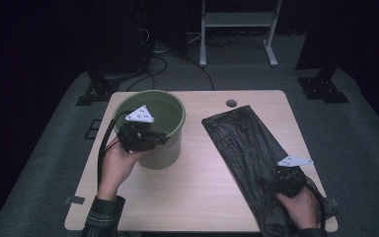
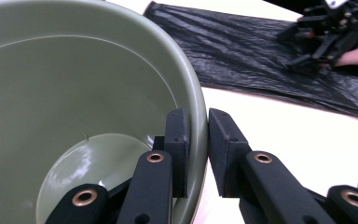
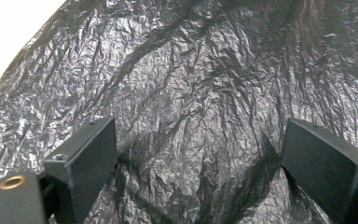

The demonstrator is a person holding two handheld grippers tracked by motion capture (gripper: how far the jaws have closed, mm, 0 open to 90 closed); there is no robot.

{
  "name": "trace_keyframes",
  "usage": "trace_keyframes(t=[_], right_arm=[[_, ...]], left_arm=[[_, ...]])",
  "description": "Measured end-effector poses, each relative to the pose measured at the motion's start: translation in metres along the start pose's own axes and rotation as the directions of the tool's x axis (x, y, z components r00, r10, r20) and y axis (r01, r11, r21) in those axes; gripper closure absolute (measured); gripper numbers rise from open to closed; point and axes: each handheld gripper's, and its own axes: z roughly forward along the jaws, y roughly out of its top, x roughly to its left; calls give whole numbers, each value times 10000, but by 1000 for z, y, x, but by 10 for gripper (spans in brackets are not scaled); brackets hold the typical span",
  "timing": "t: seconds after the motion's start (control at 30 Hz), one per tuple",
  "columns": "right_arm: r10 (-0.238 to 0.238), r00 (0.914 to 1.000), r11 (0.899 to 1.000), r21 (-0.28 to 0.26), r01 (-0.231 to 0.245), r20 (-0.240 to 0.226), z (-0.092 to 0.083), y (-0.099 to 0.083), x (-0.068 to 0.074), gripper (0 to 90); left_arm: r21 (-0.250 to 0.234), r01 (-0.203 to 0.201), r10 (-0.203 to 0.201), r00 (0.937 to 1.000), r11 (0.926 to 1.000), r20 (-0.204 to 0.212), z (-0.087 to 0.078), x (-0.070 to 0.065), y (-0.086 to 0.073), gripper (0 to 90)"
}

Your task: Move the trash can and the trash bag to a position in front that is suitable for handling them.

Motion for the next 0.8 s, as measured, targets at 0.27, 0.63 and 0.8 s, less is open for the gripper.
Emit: trace_keyframes(t=[0.27,0.63,0.8], right_arm=[[-2,10000,10000,0,2,0,0,0,0,98],[-4,10000,10000,-2,4,-4,0,0,0,98],[-5,10000,10000,-2,5,-3,0,0,0,98]], left_arm=[[136,-681,673,9963,9976,538,9,-31,10,794],[-299,-289,311,9968,9991,743,1,-25,13,601],[-414,-74,85,9996,9991,256,-14,-13,15,542]])
